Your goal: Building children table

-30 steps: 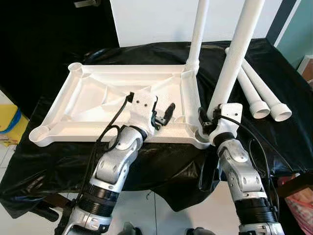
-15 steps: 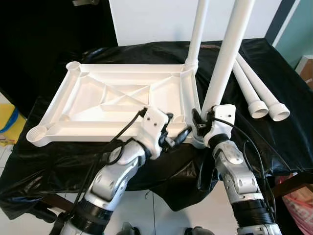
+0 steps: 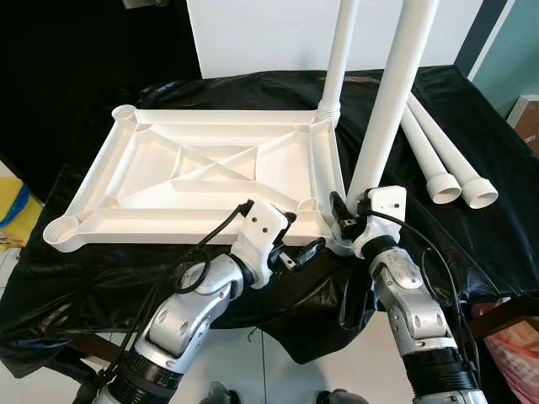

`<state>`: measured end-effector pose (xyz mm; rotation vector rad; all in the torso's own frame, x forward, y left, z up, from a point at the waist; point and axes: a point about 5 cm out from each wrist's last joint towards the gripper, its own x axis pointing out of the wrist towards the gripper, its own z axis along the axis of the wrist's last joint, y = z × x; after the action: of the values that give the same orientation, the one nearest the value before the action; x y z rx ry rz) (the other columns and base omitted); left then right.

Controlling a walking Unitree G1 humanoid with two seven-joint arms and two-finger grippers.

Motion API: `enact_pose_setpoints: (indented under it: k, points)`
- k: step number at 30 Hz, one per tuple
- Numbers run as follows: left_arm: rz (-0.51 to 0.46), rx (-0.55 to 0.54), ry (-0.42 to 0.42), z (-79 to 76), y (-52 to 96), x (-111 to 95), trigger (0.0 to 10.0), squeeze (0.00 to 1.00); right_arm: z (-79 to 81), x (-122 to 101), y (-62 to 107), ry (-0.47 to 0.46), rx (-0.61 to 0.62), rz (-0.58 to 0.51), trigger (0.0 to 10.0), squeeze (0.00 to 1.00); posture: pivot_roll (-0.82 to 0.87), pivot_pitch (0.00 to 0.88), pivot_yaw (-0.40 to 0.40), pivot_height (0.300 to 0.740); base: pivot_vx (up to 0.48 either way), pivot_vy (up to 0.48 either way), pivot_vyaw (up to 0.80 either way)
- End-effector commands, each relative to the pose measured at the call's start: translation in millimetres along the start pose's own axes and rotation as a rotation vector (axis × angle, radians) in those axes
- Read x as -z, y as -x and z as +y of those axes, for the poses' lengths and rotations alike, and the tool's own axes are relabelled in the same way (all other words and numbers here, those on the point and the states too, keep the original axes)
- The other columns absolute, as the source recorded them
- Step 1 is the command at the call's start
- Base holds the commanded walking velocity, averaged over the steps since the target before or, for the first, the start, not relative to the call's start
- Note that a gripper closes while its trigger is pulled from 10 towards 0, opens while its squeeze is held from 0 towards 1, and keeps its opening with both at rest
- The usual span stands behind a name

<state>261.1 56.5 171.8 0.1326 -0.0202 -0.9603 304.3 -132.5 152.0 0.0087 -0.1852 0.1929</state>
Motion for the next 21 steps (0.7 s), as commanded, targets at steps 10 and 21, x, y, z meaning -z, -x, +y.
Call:
enact_pose_setpoints:
  k: [10,21]
  points:
    - [0.020,0.090,-0.005,-4.7,1.9,0,10.0,0.00,-1.2,21,15.2,-0.038,-0.077,-0.003,10.0,0.00,-0.10,0.117,-0.006,0.740,0.000,0.000,0.00]
    - [0.023,0.089,-0.017,-1.5,3.3,-2,10.0,0.00,2.0,31,20.4,0.101,-0.172,-0.034,10.0,0.00,-0.09,0.105,0.011,0.740,0.000,0.000,0.00]
